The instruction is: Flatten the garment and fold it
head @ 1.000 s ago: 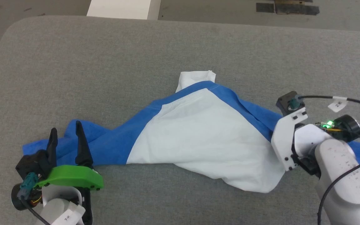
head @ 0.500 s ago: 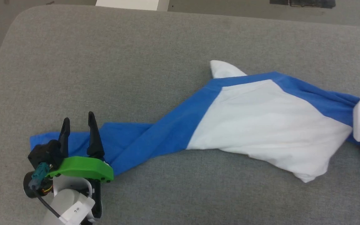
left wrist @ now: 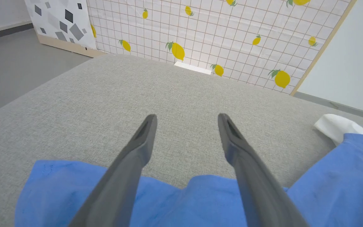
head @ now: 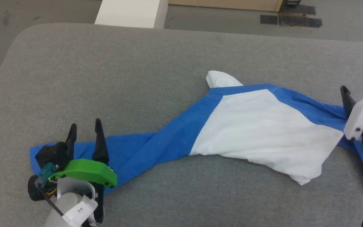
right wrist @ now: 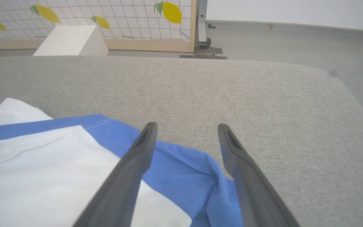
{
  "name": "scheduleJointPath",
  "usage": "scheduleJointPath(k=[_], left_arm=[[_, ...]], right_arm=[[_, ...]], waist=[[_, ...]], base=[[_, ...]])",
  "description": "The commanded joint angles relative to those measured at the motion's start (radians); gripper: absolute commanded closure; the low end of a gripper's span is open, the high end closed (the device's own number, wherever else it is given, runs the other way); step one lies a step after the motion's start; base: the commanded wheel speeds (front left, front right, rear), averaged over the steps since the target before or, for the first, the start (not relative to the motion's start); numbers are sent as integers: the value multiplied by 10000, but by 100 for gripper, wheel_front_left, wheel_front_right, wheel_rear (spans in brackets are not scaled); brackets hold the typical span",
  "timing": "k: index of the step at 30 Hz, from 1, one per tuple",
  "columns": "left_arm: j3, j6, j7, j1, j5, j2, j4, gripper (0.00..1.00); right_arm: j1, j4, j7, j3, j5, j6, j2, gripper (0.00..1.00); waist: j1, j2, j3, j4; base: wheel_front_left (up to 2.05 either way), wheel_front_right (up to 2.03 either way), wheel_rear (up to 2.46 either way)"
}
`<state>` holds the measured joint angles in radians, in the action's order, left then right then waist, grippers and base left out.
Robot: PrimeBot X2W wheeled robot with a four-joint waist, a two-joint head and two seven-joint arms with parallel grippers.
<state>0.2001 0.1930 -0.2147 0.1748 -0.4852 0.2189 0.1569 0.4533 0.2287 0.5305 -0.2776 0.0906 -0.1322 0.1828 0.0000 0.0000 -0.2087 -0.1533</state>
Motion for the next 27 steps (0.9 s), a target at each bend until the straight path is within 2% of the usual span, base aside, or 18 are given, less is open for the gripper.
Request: scheduleJointPath(k=[1, 4, 8, 12, 15, 19, 25, 26, 27], left_arm=[[99, -115, 155, 92, -33, 76, -28, 0], [397, -322, 716, 362, -68, 131, -64, 0], [1008, -692, 2299, 1180, -262, 124, 183, 0], [1744, -1137, 4646, 2466, -529, 115, 773, 0], [2351, -1458, 6868, 3386, -736, 209, 1418, 0], [2752, -1536, 8442, 4297, -705, 305, 1888, 0], [3178, -1494, 9756, 4752, -677, 334, 2746, 0], [3194, -1517, 9841, 4730, -741, 300, 2799, 15], [3197, -1546, 9901, 4701, -825, 254, 2827, 57]], right_arm=[[-447, -270, -276, 34, 164, 15, -60, 0], [-994, -753, -613, 10, 388, 15, -186, 0], [-1510, -1188, -680, 80, 526, 15, -336, 0], [-1680, -1530, -601, 164, 585, 15, -381, 0], [-1649, -1698, -578, 227, 597, 15, -399, 0], [-1617, -1811, -570, 200, 594, 15, -427, 0], [-1615, -1781, -714, 168, 577, 15, -452, 0], [-1611, -1772, -727, 163, 575, 15, -457, 0], [-1606, -1765, -745, 150, 566, 15, -463, 0]], waist=[[0, 0, 375, 381], [0, 0, 461, 566], [0, 0, 402, 806], [0, 0, 117, 1035], [0, 0, -153, 1224], [0, 0, -503, 1388], [0, 0, -870, 1585], [0, 0, -885, 1592], [0, 0, -899, 1595]], base=[[0, 0, 0], [0, 0, 0], [0, 0, 0], [0, 0, 0], [0, 0, 0], [0, 0, 0], [0, 0, 0], [0, 0, 0], [0, 0, 0]])
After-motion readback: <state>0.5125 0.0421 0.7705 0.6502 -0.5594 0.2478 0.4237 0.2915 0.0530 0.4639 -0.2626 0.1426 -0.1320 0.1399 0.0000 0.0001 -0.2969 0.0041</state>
